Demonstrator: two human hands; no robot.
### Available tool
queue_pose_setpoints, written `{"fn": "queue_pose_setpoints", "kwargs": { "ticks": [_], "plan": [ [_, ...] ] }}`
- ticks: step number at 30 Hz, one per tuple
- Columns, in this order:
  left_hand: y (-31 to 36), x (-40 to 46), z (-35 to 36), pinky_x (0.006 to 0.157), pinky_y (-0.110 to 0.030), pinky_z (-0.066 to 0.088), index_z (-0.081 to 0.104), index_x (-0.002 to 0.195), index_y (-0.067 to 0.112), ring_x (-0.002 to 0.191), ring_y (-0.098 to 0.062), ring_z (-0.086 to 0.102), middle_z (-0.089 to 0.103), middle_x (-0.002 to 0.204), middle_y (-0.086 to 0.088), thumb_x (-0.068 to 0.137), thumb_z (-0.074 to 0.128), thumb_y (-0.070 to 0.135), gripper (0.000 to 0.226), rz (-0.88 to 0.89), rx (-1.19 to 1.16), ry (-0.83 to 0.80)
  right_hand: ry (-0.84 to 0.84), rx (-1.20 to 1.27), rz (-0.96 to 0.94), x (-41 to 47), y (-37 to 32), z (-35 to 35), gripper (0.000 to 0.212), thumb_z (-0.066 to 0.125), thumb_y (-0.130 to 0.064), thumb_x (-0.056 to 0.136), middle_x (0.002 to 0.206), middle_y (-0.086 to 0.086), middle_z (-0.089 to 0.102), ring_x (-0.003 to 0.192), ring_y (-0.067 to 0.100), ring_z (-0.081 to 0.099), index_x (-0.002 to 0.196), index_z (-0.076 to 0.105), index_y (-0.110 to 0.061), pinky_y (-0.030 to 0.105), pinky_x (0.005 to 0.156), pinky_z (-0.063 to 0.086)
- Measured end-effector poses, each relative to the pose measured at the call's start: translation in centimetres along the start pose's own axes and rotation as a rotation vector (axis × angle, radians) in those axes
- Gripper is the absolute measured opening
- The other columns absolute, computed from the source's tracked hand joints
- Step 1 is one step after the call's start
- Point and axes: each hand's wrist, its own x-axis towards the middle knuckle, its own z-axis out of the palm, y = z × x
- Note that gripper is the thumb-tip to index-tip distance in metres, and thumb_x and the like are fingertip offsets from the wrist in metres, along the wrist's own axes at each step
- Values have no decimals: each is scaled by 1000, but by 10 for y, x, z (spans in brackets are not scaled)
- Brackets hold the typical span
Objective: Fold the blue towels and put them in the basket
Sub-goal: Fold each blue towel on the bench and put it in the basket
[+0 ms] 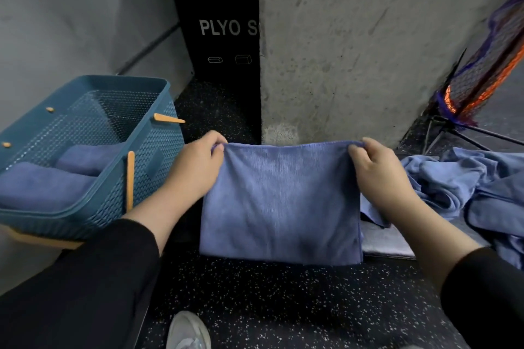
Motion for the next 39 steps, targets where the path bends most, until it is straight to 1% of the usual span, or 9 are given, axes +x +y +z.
{"fn": "queue_pose_setpoints", "kwargs": {
  "ticks": [4,6,12,18,25,28,31,35,39],
  "plan": [
    [-5,24,26,71,-37,46,60,102,23,85,-22,58,64,89,2,103,44,23,16,-35,55,-46,-112,-80,10,26,9,22,30,42,-27,103,68,2,50,63,18,43,79,48,-9,20,53,32],
    [-13,32,43,73,-37,44,59,105,20,88,-25,58,64,94,-1,104,43,23,16,-21,110,-117,-178,-141,-10,33,18,38,28,42,-27,104,71,1,54,73,23,51,79,48,-14,32,63,34],
    [-33,33,69,73,-35,38,57,106,18,86,-25,54,63,98,-3,104,40,20,17,30,269,-292,-369,-363,-18,34,31,62,28,37,-19,104,87,26,64,79,37,59,82,46,-4,38,60,19],
    [-30,20,54,80,-35,36,56,106,22,83,-20,50,60,93,1,105,37,22,20,22,351,-336,-433,-416,2,22,29,53,30,36,-24,105,82,13,60,78,31,55,85,49,-7,36,63,27],
    [-29,-8,40,94,-39,35,56,111,26,90,-20,55,62,96,7,106,33,25,24,39,430,-431,-510,-456,-12,-2,27,39,30,36,-24,104,93,15,65,87,32,59,93,55,-3,37,73,41],
    [-32,-13,41,91,-36,31,54,112,27,95,-21,61,66,94,6,106,31,24,24,73,456,-412,-415,-396,-28,-6,29,34,30,39,-28,103,77,7,61,74,26,56,81,52,-13,35,62,37],
    [-29,-12,38,82,-37,34,51,111,26,86,-25,58,60,84,7,107,31,24,20,76,417,-385,-249,-334,-39,0,27,29,32,43,-26,100,60,0,52,61,22,49,69,44,-17,31,52,30],
    [-32,4,38,57,-34,35,45,99,30,68,-19,54,57,73,0,107,31,28,15,16,315,-334,-145,-270,-26,16,28,27,28,44,-27,100,70,5,60,70,27,54,77,53,-13,35,61,36],
    [-35,23,47,58,-35,42,43,94,32,69,-18,54,59,76,0,107,30,30,18,-23,339,-279,-119,-315,-14,39,36,30,31,42,-26,101,64,3,53,69,29,49,75,46,-10,35,61,28]
  ]
}}
